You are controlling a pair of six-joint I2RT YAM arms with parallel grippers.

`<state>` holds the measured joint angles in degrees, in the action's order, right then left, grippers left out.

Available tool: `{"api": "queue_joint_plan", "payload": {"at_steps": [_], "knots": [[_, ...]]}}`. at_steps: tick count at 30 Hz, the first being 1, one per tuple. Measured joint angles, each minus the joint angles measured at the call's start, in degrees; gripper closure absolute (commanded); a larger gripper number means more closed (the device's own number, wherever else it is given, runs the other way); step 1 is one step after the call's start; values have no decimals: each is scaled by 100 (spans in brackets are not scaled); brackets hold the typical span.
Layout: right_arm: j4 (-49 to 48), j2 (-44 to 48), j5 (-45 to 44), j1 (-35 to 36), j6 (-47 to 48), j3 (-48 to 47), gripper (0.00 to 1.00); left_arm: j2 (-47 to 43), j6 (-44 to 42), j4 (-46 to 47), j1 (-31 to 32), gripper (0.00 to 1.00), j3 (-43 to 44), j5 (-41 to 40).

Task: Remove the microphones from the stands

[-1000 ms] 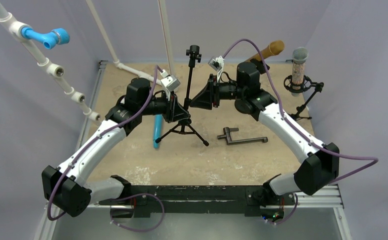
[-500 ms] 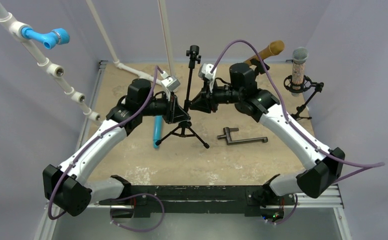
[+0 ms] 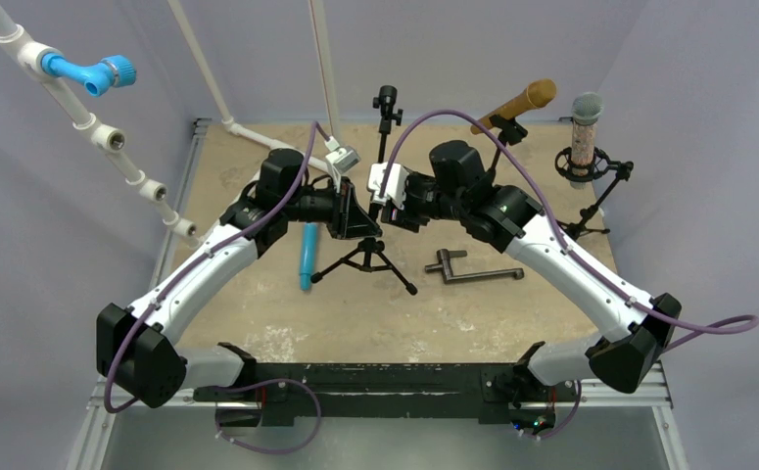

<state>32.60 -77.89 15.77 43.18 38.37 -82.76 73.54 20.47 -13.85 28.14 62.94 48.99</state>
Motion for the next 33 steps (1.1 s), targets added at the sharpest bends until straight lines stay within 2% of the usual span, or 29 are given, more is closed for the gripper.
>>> {"api": "queue_joint_plan", "payload": {"at_steps": [3,7,13,20,26,29,33], "knots": [[33,0,-160,-28,2,92,38,-7,-44,0,7,100,50,87],[105,9,-94,-81,-125,114,33,-33,-205,-50,4,100,55,61],[330,197,813,-494,-741,111,32,-107,-551,-212,4,100,55,-205],[-17,306,2009,-1178,-2162,76,34,-210,-914,-376,15,100,55,-391],[-861,157,2898,-1333,-3477,223,35,-297,-1119,-407,63,100,52,-402],[-1268,11,3209,-1346,-4046,398,39,-328,-1174,-404,90,100,52,-407],[-1580,-186,3403,-1364,-4496,544,50,-334,-1204,-402,94,100,48,-407]]}}
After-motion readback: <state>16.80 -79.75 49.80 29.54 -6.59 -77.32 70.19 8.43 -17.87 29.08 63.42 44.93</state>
